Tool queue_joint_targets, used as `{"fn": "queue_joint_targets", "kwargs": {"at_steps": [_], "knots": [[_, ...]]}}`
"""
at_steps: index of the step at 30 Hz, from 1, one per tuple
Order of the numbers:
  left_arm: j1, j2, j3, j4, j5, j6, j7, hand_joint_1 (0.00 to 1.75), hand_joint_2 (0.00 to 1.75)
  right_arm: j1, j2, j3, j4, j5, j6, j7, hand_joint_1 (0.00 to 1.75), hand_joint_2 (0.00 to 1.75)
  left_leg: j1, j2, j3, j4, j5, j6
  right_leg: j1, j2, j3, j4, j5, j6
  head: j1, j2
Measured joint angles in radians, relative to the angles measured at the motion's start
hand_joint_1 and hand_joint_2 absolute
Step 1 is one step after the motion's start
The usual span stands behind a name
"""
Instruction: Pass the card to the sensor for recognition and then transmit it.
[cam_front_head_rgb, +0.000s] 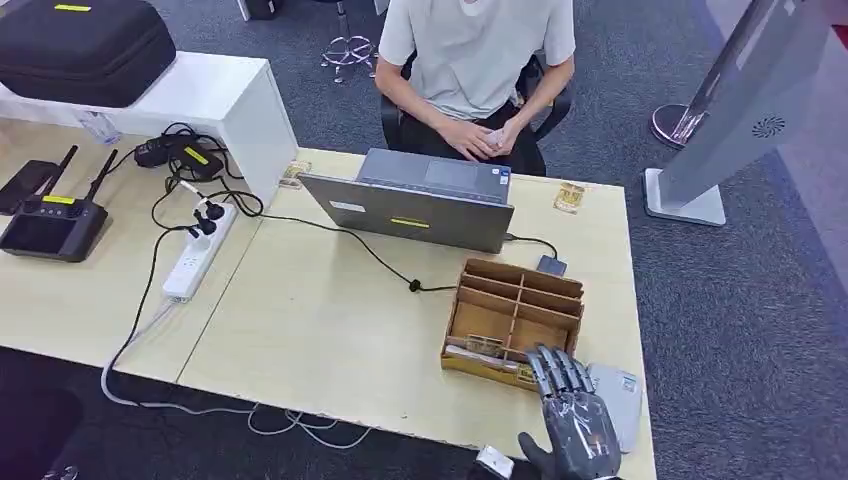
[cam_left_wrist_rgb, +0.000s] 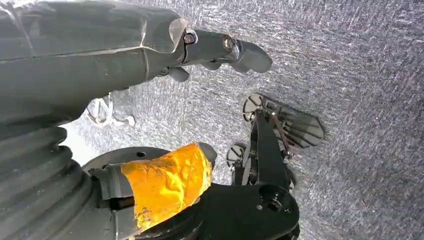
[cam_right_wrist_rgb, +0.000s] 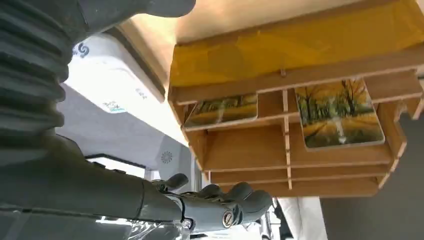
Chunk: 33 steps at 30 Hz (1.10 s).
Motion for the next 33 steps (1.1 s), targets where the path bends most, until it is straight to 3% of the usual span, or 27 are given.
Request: {"fn": "queue_joint_targets", "kwargs": {"at_steps": [14, 26, 33], "knots": [[-0.002, 0.000, 0.000, 0.000, -0.021, -0.002, -0.003, 0.00, 1.75, -0.064, 0.058, 0.010, 0.121, -0.012, -0.013, -0.009, 0.00, 1.75, 0.000, 0.000, 0.000, 0.000, 0.000, 0.000, 0.000, 0.000, 0.000, 0.000, 0.000, 0.000, 0.000, 0.000], [-0.002, 0.000, 0.000, 0.000, -0.039, -0.009, -0.003, 0.00, 1.75, -0.091, 0.114, -0.035, 0.180, 0.018, -0.042, -0.018, 0.00, 1.75, 0.000, 0.000, 0.000, 0.000, 0.000, 0.000, 0.000, 0.000, 0.000, 0.000, 0.000, 0.000, 0.000, 0.000], [-0.002, 0.000, 0.000, 0.000, -0.042, -0.009, -0.003, 0.00, 1.75, -0.097, 0.121, -0.045, 0.191, 0.019, -0.044, -0.016, 0.00, 1.75, 0.000, 0.000, 0.000, 0.000, 0.000, 0.000, 0.000, 0.000, 0.000, 0.000, 0.000, 0.000, 0.000, 0.000]]}}
